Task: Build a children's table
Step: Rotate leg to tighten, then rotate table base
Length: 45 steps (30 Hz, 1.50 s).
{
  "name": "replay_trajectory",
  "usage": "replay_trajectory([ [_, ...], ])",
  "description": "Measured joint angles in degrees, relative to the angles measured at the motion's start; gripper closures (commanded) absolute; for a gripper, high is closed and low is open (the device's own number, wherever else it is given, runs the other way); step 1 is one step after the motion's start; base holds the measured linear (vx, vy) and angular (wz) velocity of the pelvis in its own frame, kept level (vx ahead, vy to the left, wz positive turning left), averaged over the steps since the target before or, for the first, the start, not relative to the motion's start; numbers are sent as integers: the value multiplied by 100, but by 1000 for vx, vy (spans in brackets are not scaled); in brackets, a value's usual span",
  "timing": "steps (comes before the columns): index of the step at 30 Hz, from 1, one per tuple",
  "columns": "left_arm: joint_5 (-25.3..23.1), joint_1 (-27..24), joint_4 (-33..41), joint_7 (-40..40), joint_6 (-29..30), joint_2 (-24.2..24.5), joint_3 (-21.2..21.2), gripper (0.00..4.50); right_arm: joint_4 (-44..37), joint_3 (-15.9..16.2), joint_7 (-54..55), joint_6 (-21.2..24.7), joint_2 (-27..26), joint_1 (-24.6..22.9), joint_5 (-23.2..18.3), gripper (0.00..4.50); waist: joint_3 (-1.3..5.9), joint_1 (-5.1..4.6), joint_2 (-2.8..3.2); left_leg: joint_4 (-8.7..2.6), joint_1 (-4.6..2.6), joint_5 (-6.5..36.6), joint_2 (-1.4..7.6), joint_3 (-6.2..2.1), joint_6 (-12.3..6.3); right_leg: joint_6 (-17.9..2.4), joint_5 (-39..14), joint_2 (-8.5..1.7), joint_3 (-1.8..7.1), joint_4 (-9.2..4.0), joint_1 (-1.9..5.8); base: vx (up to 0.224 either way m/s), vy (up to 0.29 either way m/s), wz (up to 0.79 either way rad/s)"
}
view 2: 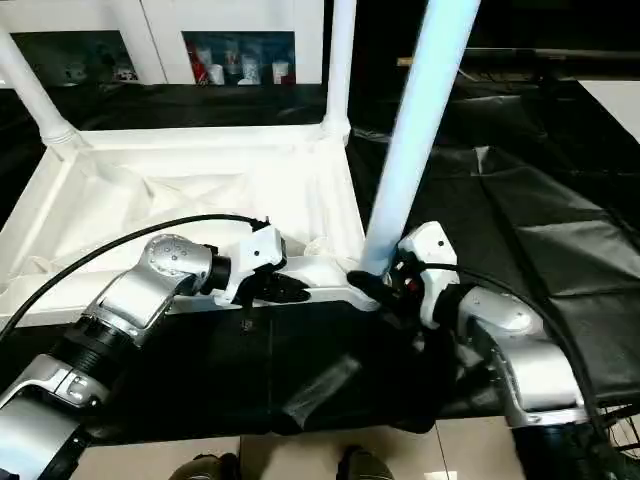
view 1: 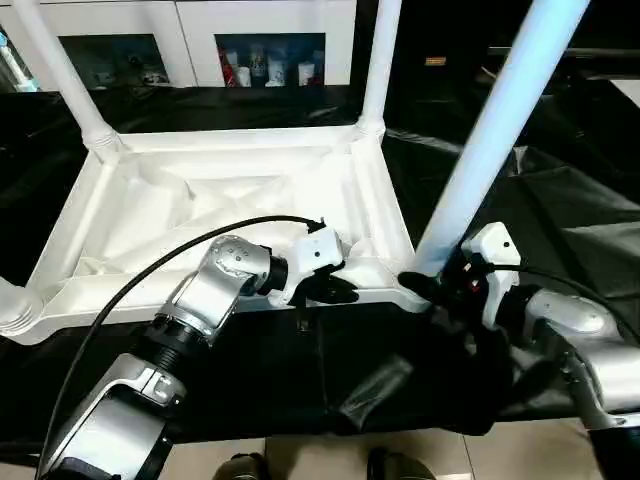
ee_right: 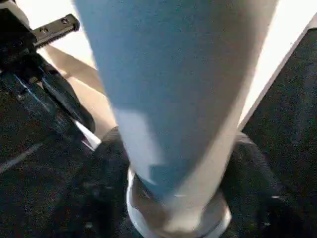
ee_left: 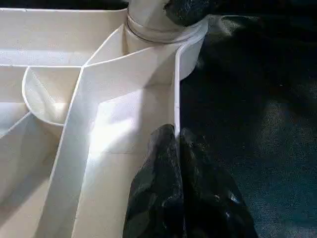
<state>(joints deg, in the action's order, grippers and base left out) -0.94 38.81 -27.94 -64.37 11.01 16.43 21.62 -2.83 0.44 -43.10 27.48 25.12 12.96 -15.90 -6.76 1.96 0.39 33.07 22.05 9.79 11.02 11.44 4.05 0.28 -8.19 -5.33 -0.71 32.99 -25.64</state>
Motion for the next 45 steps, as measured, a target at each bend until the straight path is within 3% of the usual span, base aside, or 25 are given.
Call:
replay_trajectory([
  [4, -1, 0, 3, -14, -13, -9, 1, 450, -101, -71, -1, 63, 149, -53, -73, 143, -1, 6, 2, 0, 5, 0, -1, 0, 0, 0, 0, -1, 0, -1, -1, 0, 0, 0],
  [9, 0, -40, 50, -46, -106, -10, 3, 450, -730, -710, -585, 240, 792, -705, -649, 143, 1, 27, 7, -17, 5, 1, -2, 0, 1, 12, -7, -2, 1, -2, -1, 0, 0, 0],
  [13, 19, -120, 78, 46, -126, -56, -129, 450, -1022, -1112, -1002, 238, 1176, -1264, -797, 143, 3, 39, 16, -23, 4, 0, 2, -3, 0, 27, -13, 0, -7, 0, -2, 0, 0, 0],
  [14, 19, -130, 78, 85, -123, -56, -151, 423, -1045, -1152, -1013, 237, 1184, -1308, -818, 141, 5, 26, 26, -23, 3, 0, 1, -3, 0, 27, -13, 0, -6, 0, -3, 0, 0, 0],
  [20, 959, -311, 1027, 106, 471, -67, -849, 374, -1434, -1194, -1024, 399, 1206, -1517, -1076, 140, 2, 2, 38, -23, 19, 1, 6, -8, 1, -4, 7, 3, -14, 2, -19, 0, 0, 0],
  [24, 1414, -485, 1974, -234, 1187, 469, -1120, 338, -1559, -1044, -979, 463, 1073, -1517, -1178, 140, 3, 4, 35, -42, 11, 0, 10, -7, 0, 5, 1, 7, -19, 2, -19, 0, 0, 0],
  [27, 1777, -1012, 2810, -768, 1922, 1146, -1144, 315, -1551, -637, -865, 485, 677, -1274, -1162, 140, 3, -33, 35, -52, 1, 0, 20, -4, 0, 9, -2, 15, -20, 7, -24, 0, 0, 0],
  [30, 1869, -1328, 3121, -1047, 2191, 1535, -1035, 292, -1545, -362, -839, 524, 558, -1098, -1162, 140, -1, 49, 45, -51, 3, 4, 21, -4, 15, 8, -3, 14, -21, 7, -22, 0, 0, 0],
  [32, 1805, -1704, 3320, -1085, 2255, 1856, -928, 268, -1515, -181, -800, 559, 403, -896, -1145, 140, 4, 38, 37, -46, -3, 4, 20, 1, 16, 8, -2, 12, -17, 8, -14, 0, 0, 0],
  [39, 1430, -2101, 3371, -430, 2314, 1897, -970, 209, -1132, 289, -462, 544, -292, -486, -1020, 140, 26, 41, -7, -20, -1, 0, 19, -1, 21, -1, 5, 9, -13, 26, -10, 0, 0, 0],
  [41, 1417, -2288, 3543, -249, 2471, 1978, -1050, 191, -730, 395, -67, 300, -738, -192, -784, 140, 33, -23, -18, -11, -9, -1, 21, 0, 25, -3, 7, 10, -11, 41, -11, 0, 0, 0],
  [45, 1348, -2569, 3581, 101, 2509, 1988, -1132, 155, -249, 546, 682, -70, -1301, 26, -372, 140, 39, 6, -33, -7, -5, -7, 24, -6, 34, -2, 7, 13, -15, 56, -15, 0, 0, 0],
])
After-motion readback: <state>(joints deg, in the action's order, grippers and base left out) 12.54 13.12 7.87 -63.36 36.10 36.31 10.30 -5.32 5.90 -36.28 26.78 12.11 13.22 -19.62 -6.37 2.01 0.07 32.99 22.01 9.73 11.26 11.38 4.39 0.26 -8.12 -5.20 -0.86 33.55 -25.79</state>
